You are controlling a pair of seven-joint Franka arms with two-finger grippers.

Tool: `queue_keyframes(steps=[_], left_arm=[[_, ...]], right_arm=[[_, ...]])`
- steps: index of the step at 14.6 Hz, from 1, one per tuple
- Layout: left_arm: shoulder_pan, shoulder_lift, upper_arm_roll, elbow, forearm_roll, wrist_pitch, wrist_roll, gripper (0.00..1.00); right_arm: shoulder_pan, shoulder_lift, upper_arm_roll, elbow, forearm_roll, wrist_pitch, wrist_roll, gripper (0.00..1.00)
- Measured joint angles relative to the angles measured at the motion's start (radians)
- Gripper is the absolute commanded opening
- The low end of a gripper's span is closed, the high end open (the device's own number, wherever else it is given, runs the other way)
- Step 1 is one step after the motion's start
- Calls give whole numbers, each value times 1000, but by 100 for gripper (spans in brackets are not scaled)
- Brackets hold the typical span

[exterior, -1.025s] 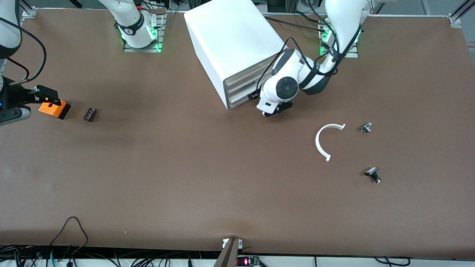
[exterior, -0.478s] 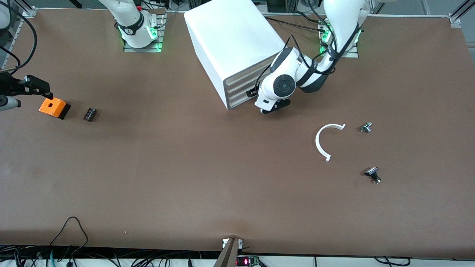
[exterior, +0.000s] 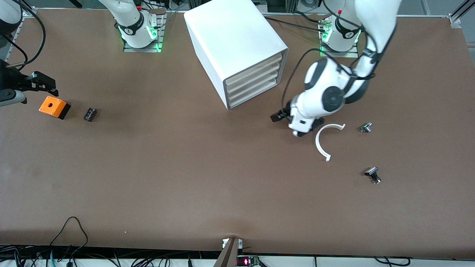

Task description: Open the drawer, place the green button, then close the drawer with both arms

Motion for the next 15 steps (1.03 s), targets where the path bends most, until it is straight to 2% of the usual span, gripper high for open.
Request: queue_keyframes(steps=[4,6,11,13,15], left_arm=[[68,-141,44,16,95,-104,102,100],[68,-214,97,36,111,-195,227,100],[78,-404,190,48,263,-332,545,100],[78,-454,207,64,301,-395,605,100],[80,-462,221,121,309,-477,630,100]], right_arm=[[0,1,2,-9,0,9,0,100],[0,1,6,-15,0,21,0,100],[0,-14,21,-42,0,49,-3,100],[0,-17,22,-38,0,49,-25,100],[0,-17,21,-37,0,48,-34,100]])
